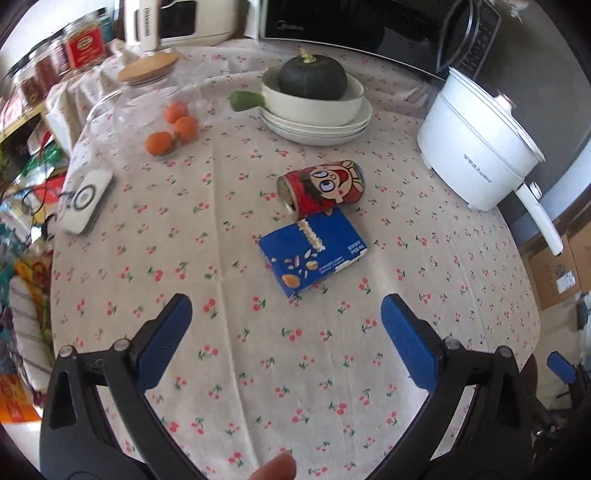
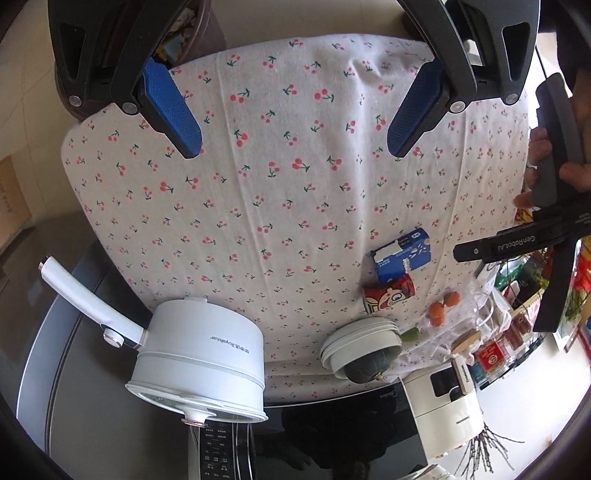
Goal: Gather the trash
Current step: 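Reach the left tool to the remaining blue almond box and grasp it, then lift the blue box with the left tool while the right tool grasps the red can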
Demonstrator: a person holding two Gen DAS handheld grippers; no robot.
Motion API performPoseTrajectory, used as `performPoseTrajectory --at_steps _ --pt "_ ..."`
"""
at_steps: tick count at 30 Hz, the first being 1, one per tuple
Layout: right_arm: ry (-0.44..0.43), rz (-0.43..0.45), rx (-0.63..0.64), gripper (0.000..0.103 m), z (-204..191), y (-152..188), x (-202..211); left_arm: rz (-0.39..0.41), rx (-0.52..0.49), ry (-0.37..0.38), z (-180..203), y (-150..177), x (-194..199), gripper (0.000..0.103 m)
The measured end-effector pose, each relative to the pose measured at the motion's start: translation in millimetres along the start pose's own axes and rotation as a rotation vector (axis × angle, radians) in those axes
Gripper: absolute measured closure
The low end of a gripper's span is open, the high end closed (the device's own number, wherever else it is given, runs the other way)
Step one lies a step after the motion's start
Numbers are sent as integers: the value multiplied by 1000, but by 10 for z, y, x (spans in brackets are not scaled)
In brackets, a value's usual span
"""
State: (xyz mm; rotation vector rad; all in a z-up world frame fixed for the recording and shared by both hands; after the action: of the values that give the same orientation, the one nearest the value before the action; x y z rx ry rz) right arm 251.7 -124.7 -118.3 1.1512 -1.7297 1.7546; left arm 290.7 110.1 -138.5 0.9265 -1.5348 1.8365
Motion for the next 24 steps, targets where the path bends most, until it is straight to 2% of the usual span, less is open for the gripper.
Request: performPoseTrajectory --at_steps 3,7,16,18,21,24 --pt "6 -23 -48 1 89 13 -101 -16 -114 54 129 -81 -275 4" --pt "13 -29 -55 1 162 15 -146 -55 -213 103 196 -127 -577 6" --pt "-37 -47 -81 1 213 49 -216 -129 -321 101 170 14 -968 6" --pt "-36 -56 -88 1 222 72 -238 -119 -326 102 189 51 -955 11" --pt "-30 -64 -90 1 226 101 -256 -106 -342 85 220 114 -884 29" --pt "-29 -63 -93 1 207 118 -237 -92 -331 65 223 179 -755 33"
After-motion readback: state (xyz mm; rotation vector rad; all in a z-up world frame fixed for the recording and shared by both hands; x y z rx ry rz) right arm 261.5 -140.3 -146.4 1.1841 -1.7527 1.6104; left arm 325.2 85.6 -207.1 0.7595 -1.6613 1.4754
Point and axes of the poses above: each gripper's, at about its wrist camera, not at the fingertips, and x roughly against the way its jaws point, z to its right, y to its underside, the point moved 7 cm from there along -x, roughly the way its jaws point, and after that the axes turned 8 degrees about z, right-handed, at the moved point
